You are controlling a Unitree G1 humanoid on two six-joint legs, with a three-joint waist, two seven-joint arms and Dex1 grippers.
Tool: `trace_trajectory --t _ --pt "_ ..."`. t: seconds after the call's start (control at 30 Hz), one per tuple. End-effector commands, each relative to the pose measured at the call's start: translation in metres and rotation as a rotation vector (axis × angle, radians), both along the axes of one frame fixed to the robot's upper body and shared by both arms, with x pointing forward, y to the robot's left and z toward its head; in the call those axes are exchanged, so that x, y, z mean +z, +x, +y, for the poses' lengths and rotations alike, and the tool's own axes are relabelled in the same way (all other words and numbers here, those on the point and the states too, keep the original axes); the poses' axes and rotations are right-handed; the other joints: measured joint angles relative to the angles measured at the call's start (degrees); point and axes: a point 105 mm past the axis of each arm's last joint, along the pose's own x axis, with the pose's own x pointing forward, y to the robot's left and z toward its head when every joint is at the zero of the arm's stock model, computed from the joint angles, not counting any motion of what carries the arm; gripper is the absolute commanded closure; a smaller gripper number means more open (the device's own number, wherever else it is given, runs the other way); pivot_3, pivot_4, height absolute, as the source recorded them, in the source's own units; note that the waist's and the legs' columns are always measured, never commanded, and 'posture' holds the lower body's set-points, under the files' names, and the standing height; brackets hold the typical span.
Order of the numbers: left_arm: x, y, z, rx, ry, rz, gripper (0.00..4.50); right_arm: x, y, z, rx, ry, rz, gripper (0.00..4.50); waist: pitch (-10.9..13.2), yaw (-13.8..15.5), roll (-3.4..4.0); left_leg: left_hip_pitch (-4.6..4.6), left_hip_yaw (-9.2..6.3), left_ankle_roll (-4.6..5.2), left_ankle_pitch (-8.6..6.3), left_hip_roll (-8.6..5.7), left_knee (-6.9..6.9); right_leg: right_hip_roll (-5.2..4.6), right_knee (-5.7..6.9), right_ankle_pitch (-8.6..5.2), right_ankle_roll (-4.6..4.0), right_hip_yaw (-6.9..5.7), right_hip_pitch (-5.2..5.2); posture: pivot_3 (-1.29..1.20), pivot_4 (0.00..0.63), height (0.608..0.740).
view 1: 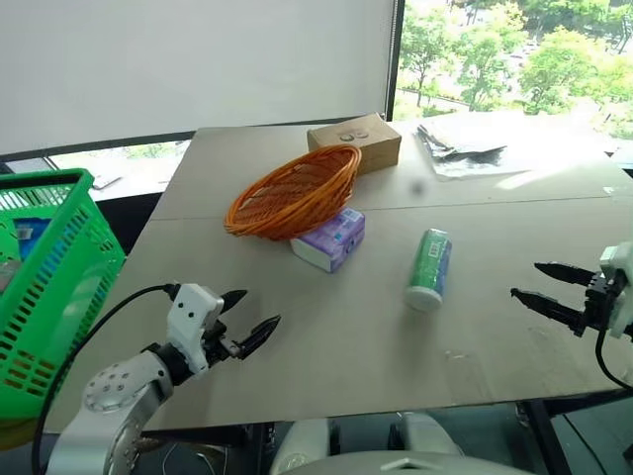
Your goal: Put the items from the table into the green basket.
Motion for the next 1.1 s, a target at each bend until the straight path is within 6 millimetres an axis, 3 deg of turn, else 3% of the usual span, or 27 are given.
trace_trajectory --t 0.03,0.37,0.6,0.7,0.83,0.93,1.1 --pt "0.007 0.006 0.002 -0.008 0.011 -0.049 0.13 0.010 -0.002 0.004 0.063 -0.034 -0.068 0.00 0.0 0.1 0.00 0.00 0.00 0.00 0.00 0.00 0.00 0.00 0.00 0.00 0.00 0.00 0.00 0.06 0.000 0.740" --pt "0.015 0.013 0.001 -0.025 -0.055 -0.080 0.13 0.004 -0.003 0.011 0.086 -0.047 -0.092 0.00 -0.4 0.4 -0.05 -0.03 -0.01 0.00 -0.01 0.00 0.00 -0.02 0.01 0.00 0.00 0.00 -0.05 0.06 0.000 0.740" --pt "0.025 0.023 -0.003 -0.103 0.006 -0.131 0.13 0.012 -0.004 0.024 0.115 -0.008 -0.129 0.00 -0.5 0.5 0.02 -0.05 -0.02 0.00 -0.01 0.00 -0.01 -0.01 0.02 0.00 0.00 -0.01 -0.08 0.04 0.000 0.740" --pt "0.040 0.036 -0.010 -0.160 0.045 -0.187 0.13 0.020 -0.013 0.048 0.203 0.034 -0.134 0.00 -0.5 0.6 0.05 -0.07 -0.05 0.00 0.00 0.00 0.00 -0.01 0.03 0.00 -0.01 -0.03 -0.09 0.02 0.000 0.740" --pt "0.061 0.055 -0.018 -0.286 0.187 -0.261 0.13 0.046 -0.021 0.080 0.310 0.129 -0.177 0.00 -0.6 0.8 0.04 -0.23 -0.13 0.00 0.00 -0.01 0.04 0.01 0.03 0.01 0.00 -0.10 -0.21 0.01 0.000 0.740" --pt "0.079 0.081 -0.021 -0.272 0.240 -0.338 0.13 0.064 -0.025 0.100 0.356 0.178 -0.215 0.00 -0.6 0.7 0.03 -0.29 -0.14 -0.01 0.00 -0.04 0.06 0.01 0.01 0.02 0.01 -0.11 -0.23 0.00 0.000 0.740" --pt "0.083 0.113 -0.037 -0.275 0.270 -0.386 0.13 0.080 -0.021 0.113 0.345 0.211 -0.270 0.00 -0.7 0.4 -0.08 -0.42 -0.21 0.00 0.00 -0.10 0.15 -0.01 0.00 0.04 0.06 -0.18 -0.28 -0.03 0.000 0.740"
